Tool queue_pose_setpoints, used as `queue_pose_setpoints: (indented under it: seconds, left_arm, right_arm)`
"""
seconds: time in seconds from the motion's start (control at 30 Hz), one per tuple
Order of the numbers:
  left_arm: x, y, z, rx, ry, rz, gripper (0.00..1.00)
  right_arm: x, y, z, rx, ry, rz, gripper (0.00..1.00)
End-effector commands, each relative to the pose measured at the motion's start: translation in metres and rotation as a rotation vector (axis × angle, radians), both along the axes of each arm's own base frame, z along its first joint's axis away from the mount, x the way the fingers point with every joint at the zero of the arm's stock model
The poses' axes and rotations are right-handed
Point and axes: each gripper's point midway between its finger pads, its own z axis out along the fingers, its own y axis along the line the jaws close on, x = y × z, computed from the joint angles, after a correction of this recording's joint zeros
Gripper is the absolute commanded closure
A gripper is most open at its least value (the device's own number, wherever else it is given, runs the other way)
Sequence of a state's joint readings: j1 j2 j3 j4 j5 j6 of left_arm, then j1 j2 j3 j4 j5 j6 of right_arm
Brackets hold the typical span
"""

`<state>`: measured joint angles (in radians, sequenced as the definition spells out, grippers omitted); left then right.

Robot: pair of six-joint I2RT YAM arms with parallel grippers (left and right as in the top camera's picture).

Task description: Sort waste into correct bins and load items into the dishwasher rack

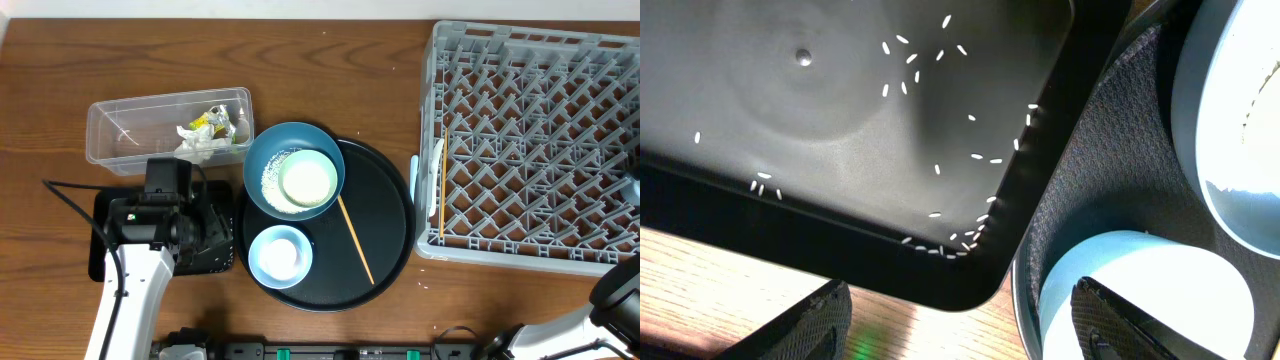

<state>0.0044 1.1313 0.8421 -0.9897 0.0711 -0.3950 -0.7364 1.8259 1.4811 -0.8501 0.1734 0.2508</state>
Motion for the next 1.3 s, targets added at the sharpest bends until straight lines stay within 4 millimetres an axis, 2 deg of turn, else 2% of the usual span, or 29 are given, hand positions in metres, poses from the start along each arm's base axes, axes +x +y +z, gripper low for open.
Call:
queue_pose_setpoints:
  seconds: [0.0,0.27,0.63,0.9,1.03,1.17,1.27]
  left_arm:
    - [0.004,0.002,0.006,0.012,-0.016,0.0,0.28]
    - [0.004,0.002,0.006,0.012,-0.016,0.0,0.28]
    - [0.004,0.002,0.006,0.012,-0.016,0.0,0.28]
    - [0.004,0.002,0.006,0.012,-0.016,0.0,0.28]
    - [0.004,0.002,0.006,0.012,-0.016,0.0,0.28]
    - [0.004,0.002,0.006,0.012,-0.016,0.0,0.28]
    - [0.004,0.002,0.006,0.012,-0.016,0.0,0.28]
  right_arm:
    - [0.0,-0.006,-0.002,-0.007,-0.018,-0.035,0.21]
    - [0.004,-0.007,-0.006,-0.005,-0.027,-0.029,0.2]
    - [0.007,-0.006,-0.02,0.019,-0.01,-0.03,0.21]
    - [0.012,-0.006,-0.029,0.035,-0.014,-0.024,0.24]
    - [0.013,-0.008,-0.028,0.027,-0.022,-0.024,0.37]
    - [0.014,-0.008,-0.028,0.026,-0.023,-0.023,0.64]
    - [0.015,-0.008,-0.027,0.029,-0.031,-0.021,0.75]
